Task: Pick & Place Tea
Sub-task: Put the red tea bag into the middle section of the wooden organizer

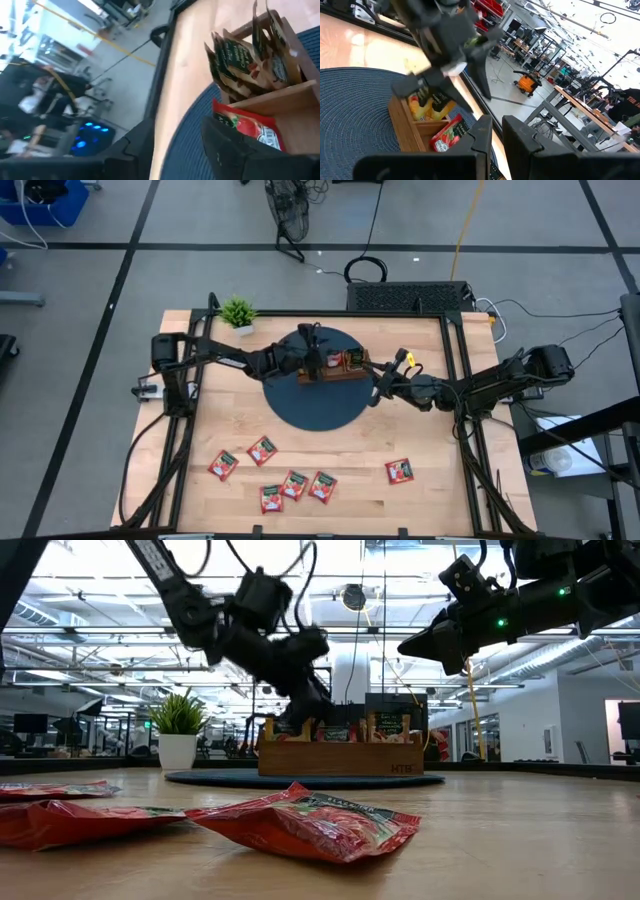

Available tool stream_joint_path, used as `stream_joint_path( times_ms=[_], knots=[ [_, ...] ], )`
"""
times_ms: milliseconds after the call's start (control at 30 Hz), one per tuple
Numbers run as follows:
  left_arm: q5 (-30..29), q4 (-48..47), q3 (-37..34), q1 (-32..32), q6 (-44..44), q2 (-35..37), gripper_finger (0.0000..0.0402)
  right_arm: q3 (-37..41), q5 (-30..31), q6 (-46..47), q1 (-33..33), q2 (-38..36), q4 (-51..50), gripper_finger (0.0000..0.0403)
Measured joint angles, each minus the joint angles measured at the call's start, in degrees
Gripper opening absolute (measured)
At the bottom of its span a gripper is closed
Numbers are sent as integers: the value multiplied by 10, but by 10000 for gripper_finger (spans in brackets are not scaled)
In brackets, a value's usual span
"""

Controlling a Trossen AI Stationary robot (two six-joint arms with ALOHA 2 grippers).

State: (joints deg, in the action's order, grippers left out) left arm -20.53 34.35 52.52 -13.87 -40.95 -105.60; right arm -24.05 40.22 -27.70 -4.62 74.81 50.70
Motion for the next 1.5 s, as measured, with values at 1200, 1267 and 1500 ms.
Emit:
stream_joint_path(
  times_ms=[1200, 1267, 1500],
  knots=[
    [-19, -223, -1, 181, 252, 294, 161, -271, -419, 608, -331, 83, -615, 4],
    [-19, -221, -1, 181, 252, 294, 161, -272, -456, 684, -347, 109, -622, 2],
    [-19, -221, -1, 181, 248, 294, 161, -270, -520, 885, -363, 206, -684, 1]
  ],
)
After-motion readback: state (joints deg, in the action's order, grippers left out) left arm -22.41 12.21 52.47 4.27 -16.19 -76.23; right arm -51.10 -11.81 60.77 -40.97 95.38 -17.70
